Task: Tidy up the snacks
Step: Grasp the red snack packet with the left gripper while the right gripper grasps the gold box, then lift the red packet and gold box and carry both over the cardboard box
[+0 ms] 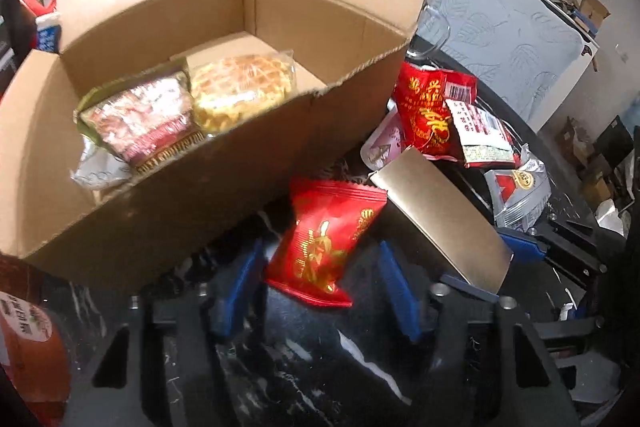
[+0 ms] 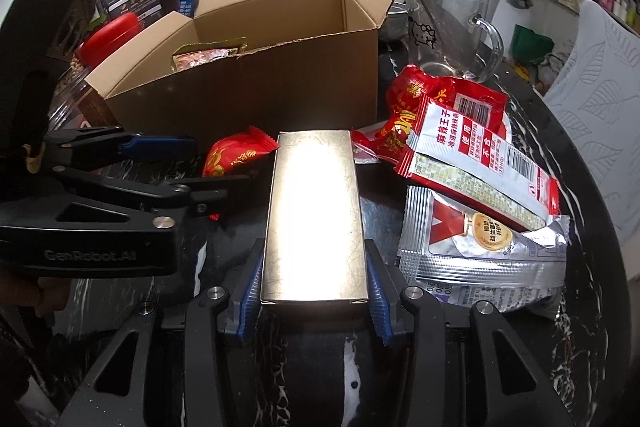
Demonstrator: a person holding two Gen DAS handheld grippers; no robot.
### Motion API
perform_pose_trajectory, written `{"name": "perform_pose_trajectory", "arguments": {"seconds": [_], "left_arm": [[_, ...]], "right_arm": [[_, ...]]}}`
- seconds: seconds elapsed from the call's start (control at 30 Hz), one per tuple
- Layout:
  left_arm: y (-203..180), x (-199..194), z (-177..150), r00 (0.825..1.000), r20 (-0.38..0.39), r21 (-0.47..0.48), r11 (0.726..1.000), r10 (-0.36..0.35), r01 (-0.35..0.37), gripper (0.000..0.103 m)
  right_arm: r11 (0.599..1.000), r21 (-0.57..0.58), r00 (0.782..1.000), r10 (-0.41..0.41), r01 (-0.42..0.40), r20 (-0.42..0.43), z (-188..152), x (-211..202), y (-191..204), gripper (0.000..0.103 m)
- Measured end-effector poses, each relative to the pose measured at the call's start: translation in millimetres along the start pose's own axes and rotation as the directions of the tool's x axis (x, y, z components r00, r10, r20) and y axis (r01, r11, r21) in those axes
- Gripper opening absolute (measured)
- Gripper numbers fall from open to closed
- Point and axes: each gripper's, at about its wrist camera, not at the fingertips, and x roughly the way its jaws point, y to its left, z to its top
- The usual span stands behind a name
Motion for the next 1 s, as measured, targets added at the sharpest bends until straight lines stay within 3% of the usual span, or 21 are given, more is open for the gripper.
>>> {"name": "perform_pose_trajectory", "arguments": {"seconds": [0.03, 0.13, 0.27, 0.8, 1.0], "left_arm": [[2, 3, 0, 1.000, -0.006, -0.014, 1.000, -0.010, 0.010, 0.055], [5, 4, -1, 1.000, 0.002, -0.028, 1.000, -0.007, 0.007, 0.042], [2, -4, -8, 1.000, 0.028, -0.005, 1.000, 0.003, -0.003, 0.035], [2, -56, -71, 0.999, -0.023, -0.020, 0.999, 0.031, -0.032, 0.033], [1, -47, -80, 0.998, -0.048, -0.018, 0.999, 0.029, -0.030, 0.033]], "right_arm": [[1.000, 0.002, 1.000, 0.000, 0.000, 0.000, 0, 0, 0, 0.044], [1.000, 0.002, 1.000, 0.000, 0.000, 0.000, 0, 0, 1, 0.045], [1.000, 0.004, 1.000, -0.002, 0.002, -0.002, 0, 0, 2, 0.045], [1.000, -0.021, 1.000, 0.008, -0.008, -0.023, -27, -23, 22, 0.044], [0.999, -0.035, 0.999, 0.012, -0.013, -0.034, -33, -24, 30, 0.045]]}}
